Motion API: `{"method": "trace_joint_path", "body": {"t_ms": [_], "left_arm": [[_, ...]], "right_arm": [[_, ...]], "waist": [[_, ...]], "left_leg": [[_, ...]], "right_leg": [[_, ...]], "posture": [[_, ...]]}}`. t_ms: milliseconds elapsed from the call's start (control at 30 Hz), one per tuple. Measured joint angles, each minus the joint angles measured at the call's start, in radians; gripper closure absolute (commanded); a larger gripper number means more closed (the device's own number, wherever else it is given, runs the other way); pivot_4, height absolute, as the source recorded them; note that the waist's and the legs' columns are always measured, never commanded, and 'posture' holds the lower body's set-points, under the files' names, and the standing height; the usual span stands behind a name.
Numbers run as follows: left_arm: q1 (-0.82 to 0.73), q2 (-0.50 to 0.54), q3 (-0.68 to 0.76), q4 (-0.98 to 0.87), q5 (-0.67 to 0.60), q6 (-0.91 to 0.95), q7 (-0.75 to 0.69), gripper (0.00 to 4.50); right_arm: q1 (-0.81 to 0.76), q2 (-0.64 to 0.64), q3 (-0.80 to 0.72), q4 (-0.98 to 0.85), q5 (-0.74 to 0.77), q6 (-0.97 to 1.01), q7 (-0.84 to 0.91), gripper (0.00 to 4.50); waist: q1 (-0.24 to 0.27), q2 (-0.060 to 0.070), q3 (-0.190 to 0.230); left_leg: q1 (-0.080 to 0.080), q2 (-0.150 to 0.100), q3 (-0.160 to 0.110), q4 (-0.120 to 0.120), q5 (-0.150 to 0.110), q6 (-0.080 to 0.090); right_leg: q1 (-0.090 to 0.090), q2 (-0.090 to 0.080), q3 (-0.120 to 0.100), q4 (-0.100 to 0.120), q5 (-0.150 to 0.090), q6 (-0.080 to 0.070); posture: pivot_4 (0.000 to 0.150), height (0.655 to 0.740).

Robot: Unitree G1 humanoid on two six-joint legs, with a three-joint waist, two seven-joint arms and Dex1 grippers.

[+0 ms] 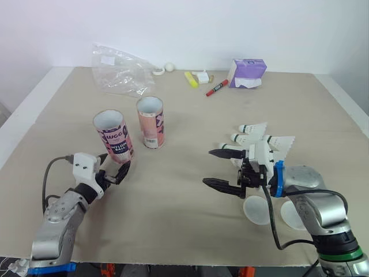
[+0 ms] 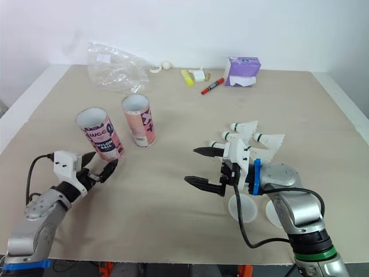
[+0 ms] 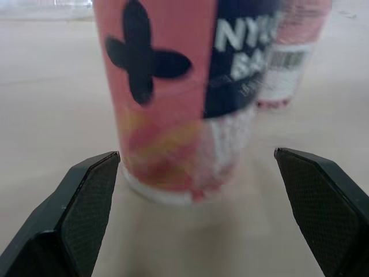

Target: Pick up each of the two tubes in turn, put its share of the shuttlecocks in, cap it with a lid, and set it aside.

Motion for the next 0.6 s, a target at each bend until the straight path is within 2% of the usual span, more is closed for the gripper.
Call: {"method": "trace_joint_path", "body": {"t_ms": [600], "left_arm": [[-0.232,0.036,-0.065,0.34,0.07,-0.138,-0.149,0.03]], "right_arm": [[0.012,0.009,0.0,-0.079,0.004,0.071,-0.087,0.0]], "waist": [[0.003,0.0,0.0]], "left_leg": [[0.0,0.0,-0.002,-0.001,0.0,-0.001]], "right_leg": [[0.0,0.0,-0.001,0.0,0.001,0.001]], "posture": [[0.15,0.74]]}}
